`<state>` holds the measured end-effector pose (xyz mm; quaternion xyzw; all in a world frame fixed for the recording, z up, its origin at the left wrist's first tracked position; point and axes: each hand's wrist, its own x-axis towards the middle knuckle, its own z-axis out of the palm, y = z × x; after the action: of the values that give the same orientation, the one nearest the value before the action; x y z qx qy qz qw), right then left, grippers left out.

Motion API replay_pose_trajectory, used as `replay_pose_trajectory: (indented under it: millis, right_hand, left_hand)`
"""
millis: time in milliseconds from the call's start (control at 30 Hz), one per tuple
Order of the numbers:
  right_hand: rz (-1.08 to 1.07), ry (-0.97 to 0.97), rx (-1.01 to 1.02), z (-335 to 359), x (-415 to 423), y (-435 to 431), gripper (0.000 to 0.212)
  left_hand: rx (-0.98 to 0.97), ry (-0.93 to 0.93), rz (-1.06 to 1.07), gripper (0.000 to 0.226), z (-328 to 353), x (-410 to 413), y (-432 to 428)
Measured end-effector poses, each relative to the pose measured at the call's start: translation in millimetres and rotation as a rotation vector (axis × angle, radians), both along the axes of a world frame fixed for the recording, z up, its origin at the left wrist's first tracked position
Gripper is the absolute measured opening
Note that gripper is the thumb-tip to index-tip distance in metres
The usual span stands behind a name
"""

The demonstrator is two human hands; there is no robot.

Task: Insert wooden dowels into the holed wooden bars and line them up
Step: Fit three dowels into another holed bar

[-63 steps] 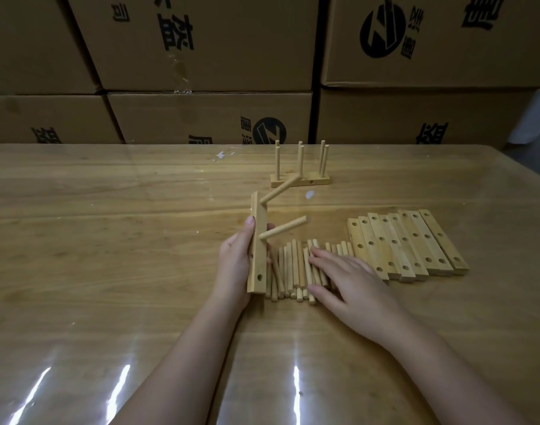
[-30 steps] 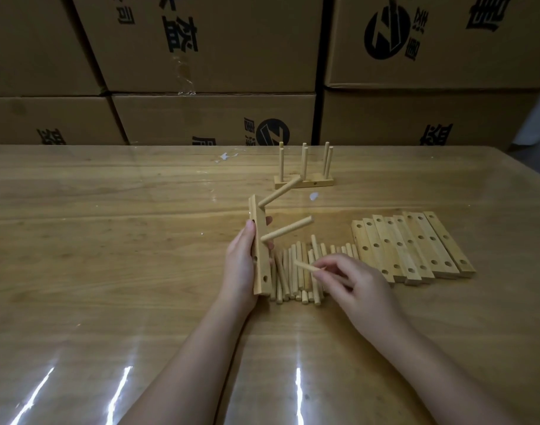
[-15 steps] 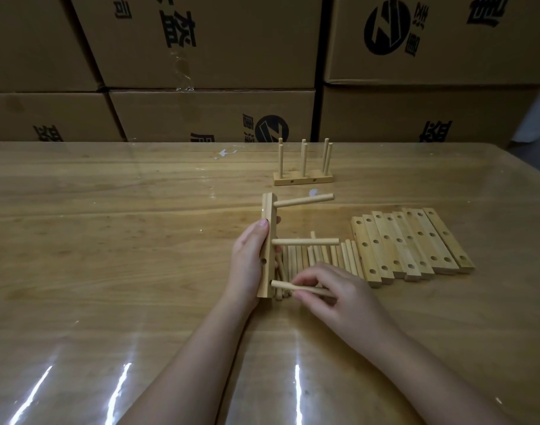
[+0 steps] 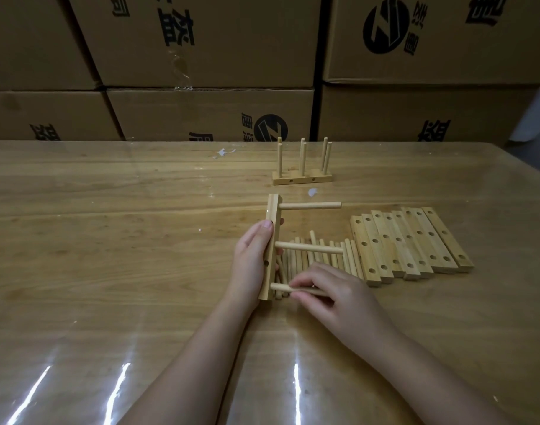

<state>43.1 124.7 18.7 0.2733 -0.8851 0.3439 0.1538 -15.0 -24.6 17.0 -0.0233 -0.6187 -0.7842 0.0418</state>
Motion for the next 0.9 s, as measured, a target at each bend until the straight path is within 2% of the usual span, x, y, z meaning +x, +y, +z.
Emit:
replay_pose_trajectory:
  millis: [133, 333, 433, 533, 600, 667, 700, 800, 900]
  right_hand:
    - [-0.019, -0.006, 0.026, 0.4, -0.1, -0.5, 0.013]
    - [-0.138, 0.167, 0.314, 1.2, -1.2, 2.5, 0.022]
    - [-0.192, 0.216, 0.195, 5.2, -4.6, 5.2, 0.025]
    - [-0.156, 0.128, 0.036, 5.0, -4.2, 7.2, 0.024]
    - [-0.117, -0.090, -0.255, 5.4, -2.5, 7.4, 0.007]
    - [-0.047, -0.337, -0.533, 7.7, -1.6, 6.8, 0.011]
    - [-0.021, -0.393, -0.594, 8.1, -2.0, 7.9, 0.013]
    - [0.023, -0.470, -0.665, 9.5, -2.4, 5.9, 0.011]
    - [0.020, -0.470, -0.635, 5.2, -3.4, 2.5, 0.011]
  left_hand:
    - [0.003, 0.000, 0.010, 0.025, 0.6, 0.3, 0.8]
    - [0.013, 0.002, 0.025, 0.026, 3.0, 1.5, 1.0]
    - [0.032, -0.023, 0.051, 0.029, 5.0, 0.8, 1.5]
    - [0.088, -0.046, 0.088, 0.031, 5.6, -1.0, -1.1]
    - [0.100, -0.059, 0.103, 0.032, 4.6, -1.5, -2.5]
    - [0.114, -0.069, 0.101, 0.032, 3.4, -2.0, -2.9]
    - [0.114, -0.069, 0.098, 0.033, 3.1, -2.2, -3.3]
    - [0.112, -0.060, 0.096, 0.033, 2.8, -2.7, -3.7]
    - [0.138, -0.052, 0.086, 0.032, 3.6, -1.9, -3.7]
